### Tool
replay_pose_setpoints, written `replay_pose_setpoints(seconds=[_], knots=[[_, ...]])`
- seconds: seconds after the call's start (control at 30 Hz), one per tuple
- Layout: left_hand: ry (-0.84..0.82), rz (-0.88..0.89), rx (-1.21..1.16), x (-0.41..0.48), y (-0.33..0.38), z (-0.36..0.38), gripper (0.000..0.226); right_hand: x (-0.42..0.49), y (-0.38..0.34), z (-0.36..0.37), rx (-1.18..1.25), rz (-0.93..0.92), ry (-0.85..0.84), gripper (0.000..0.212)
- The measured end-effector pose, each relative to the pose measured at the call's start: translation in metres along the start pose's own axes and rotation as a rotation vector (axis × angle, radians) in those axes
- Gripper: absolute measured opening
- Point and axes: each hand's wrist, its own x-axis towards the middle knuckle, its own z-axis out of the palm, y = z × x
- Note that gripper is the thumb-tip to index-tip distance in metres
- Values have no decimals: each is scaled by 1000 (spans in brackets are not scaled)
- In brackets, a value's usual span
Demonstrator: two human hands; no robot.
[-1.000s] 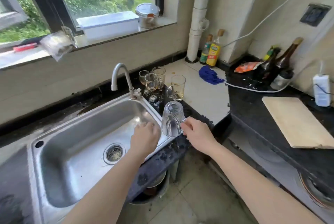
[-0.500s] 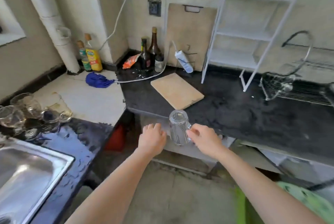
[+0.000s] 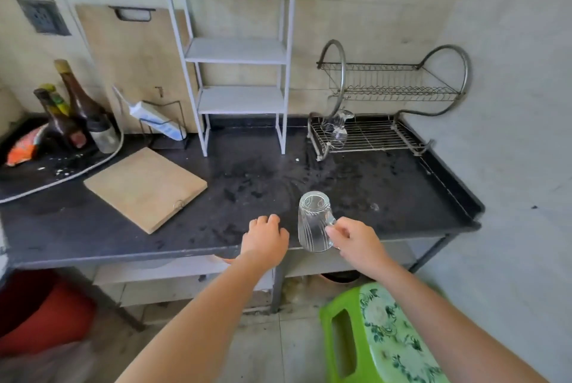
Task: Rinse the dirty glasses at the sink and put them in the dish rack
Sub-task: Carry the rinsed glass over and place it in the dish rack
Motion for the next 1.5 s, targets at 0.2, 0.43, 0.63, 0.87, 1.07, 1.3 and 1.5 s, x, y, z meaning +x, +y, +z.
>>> replay_pose_setpoints(seconds=[0.2, 0.43, 0.63, 0.87, 1.07, 1.3, 1.5], knots=[[-68, 153, 132, 76, 61, 13, 42, 55, 45, -36, 87, 129, 106, 39], [-114, 253, 222, 190, 100, 7, 43, 140, 70, -59, 200, 236, 202, 40], [-149, 319, 252, 269, 126, 6, 45, 210, 87, -78, 252, 302, 261, 38], [-149, 289, 268, 333, 149, 12, 58, 299, 114, -104, 244, 288, 317, 35], [-181, 226, 342, 365, 154, 30, 65, 372, 131, -115, 308, 231, 332, 32], [-223, 206, 432, 374, 150, 42, 67, 449, 140, -111, 292, 194, 300, 32], [-236, 182, 492, 374, 153, 42, 68, 490, 141, -97, 537, 280, 281, 20]])
